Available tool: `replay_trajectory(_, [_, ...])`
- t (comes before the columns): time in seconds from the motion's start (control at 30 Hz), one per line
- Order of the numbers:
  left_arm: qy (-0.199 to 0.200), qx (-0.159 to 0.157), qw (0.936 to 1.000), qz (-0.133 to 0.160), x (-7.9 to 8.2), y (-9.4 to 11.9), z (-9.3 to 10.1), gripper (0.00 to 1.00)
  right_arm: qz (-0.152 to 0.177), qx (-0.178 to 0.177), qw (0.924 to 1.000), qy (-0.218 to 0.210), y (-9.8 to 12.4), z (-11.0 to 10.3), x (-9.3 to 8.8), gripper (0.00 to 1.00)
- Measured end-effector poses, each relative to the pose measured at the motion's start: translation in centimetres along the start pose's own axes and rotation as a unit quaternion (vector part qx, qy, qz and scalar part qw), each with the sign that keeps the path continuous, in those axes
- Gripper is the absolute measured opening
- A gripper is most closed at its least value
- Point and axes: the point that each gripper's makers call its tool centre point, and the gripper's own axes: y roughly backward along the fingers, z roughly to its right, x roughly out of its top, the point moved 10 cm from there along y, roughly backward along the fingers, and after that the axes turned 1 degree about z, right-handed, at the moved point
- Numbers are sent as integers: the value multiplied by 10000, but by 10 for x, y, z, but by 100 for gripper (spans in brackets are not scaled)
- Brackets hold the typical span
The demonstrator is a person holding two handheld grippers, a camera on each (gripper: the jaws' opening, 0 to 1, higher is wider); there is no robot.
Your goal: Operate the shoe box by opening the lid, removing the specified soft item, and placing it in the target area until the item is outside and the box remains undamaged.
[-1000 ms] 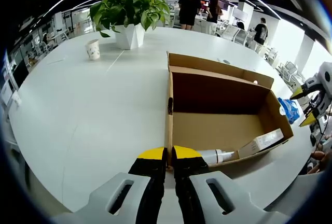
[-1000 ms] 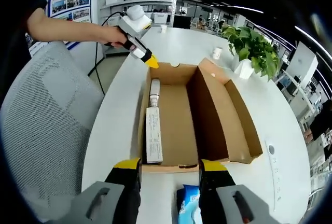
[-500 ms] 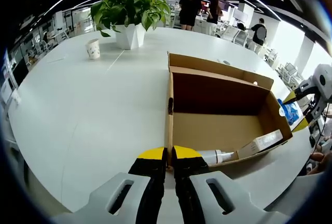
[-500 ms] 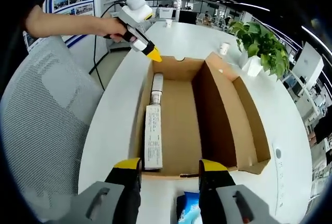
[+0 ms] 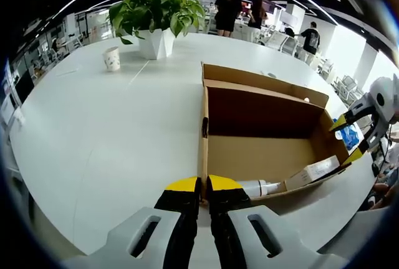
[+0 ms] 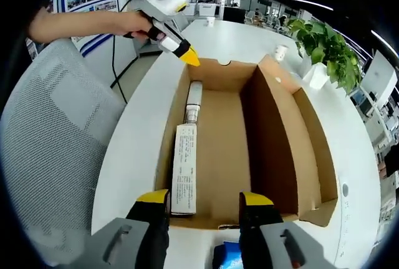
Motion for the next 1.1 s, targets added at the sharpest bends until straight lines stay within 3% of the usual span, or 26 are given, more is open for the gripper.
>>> replay_trajectory(0.5, [73,-25,10000,13,0,0,-1,2,-99,163,9998,-105,-15,1,-4,41])
replay_trajectory(1.1, [63,-25,10000,13,0,-1,-1,2,-196,51,9996,182,-23,-11,-3,16])
